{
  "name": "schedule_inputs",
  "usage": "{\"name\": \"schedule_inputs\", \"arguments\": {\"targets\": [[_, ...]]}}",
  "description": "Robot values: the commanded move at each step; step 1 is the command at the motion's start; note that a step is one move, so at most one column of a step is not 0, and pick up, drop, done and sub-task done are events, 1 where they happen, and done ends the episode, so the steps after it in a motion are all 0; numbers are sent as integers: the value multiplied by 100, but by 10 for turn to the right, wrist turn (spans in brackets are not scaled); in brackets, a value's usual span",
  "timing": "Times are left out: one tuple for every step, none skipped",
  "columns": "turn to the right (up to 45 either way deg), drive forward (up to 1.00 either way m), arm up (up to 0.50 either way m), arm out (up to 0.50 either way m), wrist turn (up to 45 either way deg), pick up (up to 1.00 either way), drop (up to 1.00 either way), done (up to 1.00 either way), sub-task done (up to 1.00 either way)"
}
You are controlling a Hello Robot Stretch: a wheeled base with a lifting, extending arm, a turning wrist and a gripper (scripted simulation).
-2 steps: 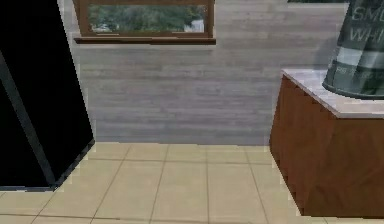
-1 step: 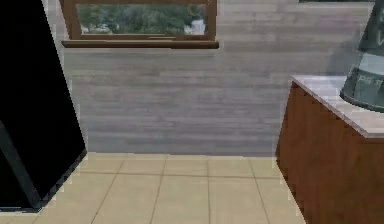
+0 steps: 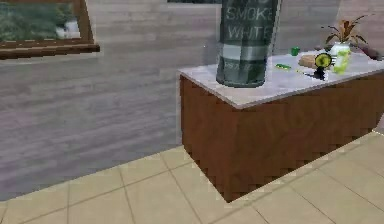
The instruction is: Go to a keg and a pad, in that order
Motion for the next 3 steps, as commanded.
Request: {"name": "schedule_inputs", "arguments": {"targets": [[0, 70, 0, 0, 0, 0, 0, 0, 0], [210, 0, 0, 0, 0, 0, 0, 0, 0], [0, 0, 0, 0, 0, 0, 0, 0, 100]]}}
